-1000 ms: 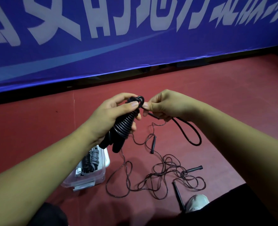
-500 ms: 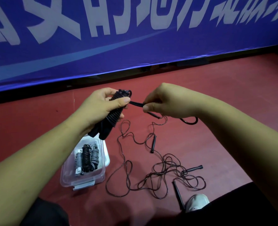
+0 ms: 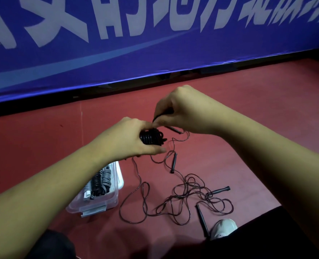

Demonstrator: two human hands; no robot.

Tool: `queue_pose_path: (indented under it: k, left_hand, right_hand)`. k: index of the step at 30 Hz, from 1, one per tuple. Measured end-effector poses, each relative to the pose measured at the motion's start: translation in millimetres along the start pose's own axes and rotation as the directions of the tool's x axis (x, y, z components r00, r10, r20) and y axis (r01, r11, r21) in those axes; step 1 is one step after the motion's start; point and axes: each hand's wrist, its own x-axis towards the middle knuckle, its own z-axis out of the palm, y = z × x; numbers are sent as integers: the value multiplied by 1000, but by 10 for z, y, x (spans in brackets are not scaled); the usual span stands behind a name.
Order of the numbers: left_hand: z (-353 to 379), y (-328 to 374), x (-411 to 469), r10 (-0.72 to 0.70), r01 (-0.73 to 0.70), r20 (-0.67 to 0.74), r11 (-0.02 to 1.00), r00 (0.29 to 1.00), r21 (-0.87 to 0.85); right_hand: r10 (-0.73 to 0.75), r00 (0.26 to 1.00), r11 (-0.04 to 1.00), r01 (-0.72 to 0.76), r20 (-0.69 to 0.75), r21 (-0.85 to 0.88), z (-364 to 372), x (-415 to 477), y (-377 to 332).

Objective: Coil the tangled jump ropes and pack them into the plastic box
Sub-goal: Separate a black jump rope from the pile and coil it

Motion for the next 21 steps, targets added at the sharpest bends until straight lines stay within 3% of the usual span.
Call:
queue_pose_path:
  k: [4,9,11,16,21]
  left_hand:
    - [-23,80,-55,5,-7,-10,982,1000,-187]
    - [-9,41,-95,81,-77,-12,880,997,-468]
    - [29,45,-101,77,-84,-37,793,996,-603]
    - [58,73,-54,-17,-65,-81,438,997,-897]
    - [74,101,-40,-78,-96,-130,340,988,-936]
  right_hand:
    - [125,992,980,-120,-18,156,35,32,91]
    - [265,962,902,-271,64,337,0,3,187]
    - [309,947,848,-314,83,427,7,-12,204]
    - [371,916,688,-381,152,618,109,3,251]
    - [367,900,616,-424,235,663,159,-24,246]
